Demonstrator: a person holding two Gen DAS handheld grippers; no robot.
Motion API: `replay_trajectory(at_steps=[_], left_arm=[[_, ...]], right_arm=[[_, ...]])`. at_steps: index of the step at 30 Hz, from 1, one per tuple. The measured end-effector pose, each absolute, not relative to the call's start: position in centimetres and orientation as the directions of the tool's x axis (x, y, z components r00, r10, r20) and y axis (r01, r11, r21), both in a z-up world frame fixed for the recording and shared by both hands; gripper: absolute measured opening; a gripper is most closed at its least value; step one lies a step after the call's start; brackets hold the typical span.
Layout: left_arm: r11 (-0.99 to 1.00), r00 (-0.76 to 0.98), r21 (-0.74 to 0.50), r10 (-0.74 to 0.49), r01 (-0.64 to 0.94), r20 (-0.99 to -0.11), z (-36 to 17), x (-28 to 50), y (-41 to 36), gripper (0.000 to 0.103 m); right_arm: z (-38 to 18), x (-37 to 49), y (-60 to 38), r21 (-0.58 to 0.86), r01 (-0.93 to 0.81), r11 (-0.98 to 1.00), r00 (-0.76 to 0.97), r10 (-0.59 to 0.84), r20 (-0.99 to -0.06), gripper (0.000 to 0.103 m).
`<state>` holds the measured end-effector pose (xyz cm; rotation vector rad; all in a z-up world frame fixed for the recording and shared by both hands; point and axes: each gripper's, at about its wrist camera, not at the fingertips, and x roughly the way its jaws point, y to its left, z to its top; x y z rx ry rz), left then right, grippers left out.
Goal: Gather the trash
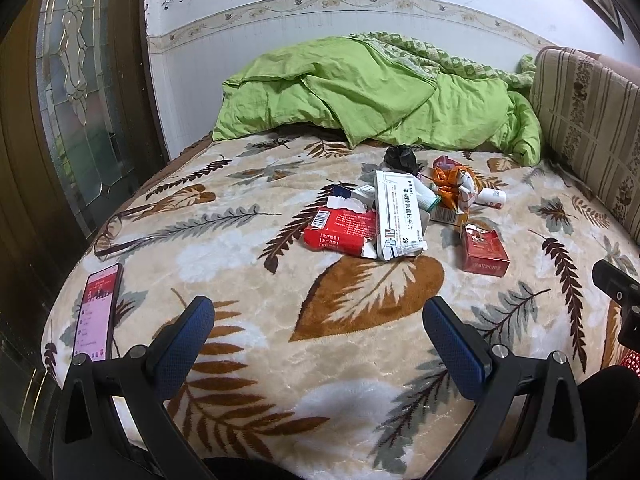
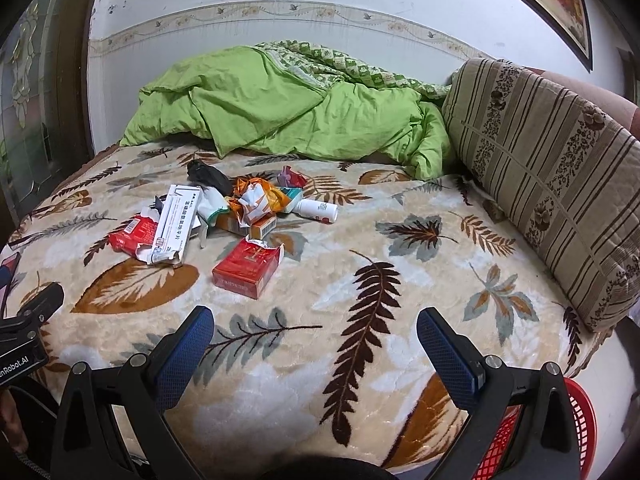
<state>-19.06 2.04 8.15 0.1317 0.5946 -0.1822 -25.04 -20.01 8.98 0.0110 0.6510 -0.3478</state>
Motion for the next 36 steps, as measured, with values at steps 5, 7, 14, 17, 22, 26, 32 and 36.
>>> replay_trajectory(at_steps=[5,7,14,17,22,26,32,36], left_arm=[[0.975,0.813,0.072,-0.132,0.209,-0.567,8.08,-19.11,2.02,0.103],[0.975,0.813,0.074,-0.131,0.208,-0.568,8.05,-19.13,1.97,0.103],[0.975,0.812,0.072,-0.131,0.208,-0.569,8.06,-19.13,1.93,0.103],[0.975,0.812,0.073,-0.131,0.208,-0.568,8.09,-19.12,1.9,0.103],[0.976,0.812,0.072,-0.13,0.207,-0.569,8.13,-19.11,1.87,0.103],[0.975,0.814,0.07,-0.136,0.212,-0.565,8.1,-19.27,1.78,0.103],[0.97,0.819,0.074,-0.153,0.231,-0.553,8.09,-19.86,1.28,0.103],[0.969,0.787,0.023,-0.184,0.245,-0.588,8.51,-19.64,1.63,0.103]], right_arm=[[8.96,-25.04,-19.98,-0.1,0.321,0.942,0.74,-0.315,-0.595,0.102],[8.97,-25.02,-20.0,-0.1,0.321,0.942,0.74,-0.316,-0.594,0.102],[8.81,-25.01,-19.91,-0.099,0.321,0.942,0.738,-0.315,-0.597,0.102],[8.75,-25.02,-19.88,-0.099,0.321,0.942,0.738,-0.314,-0.597,0.102],[8.8,-24.98,-19.94,-0.099,0.321,0.942,0.739,-0.314,-0.597,0.102],[8.8,-25.01,-19.94,-0.097,0.321,0.942,0.739,-0.313,-0.597,0.102],[8.74,-24.95,-19.9,-0.094,0.32,0.943,0.739,-0.31,-0.598,0.102],[8.68,-24.95,-19.64,-0.081,0.307,0.948,0.738,-0.291,-0.608,0.102]])
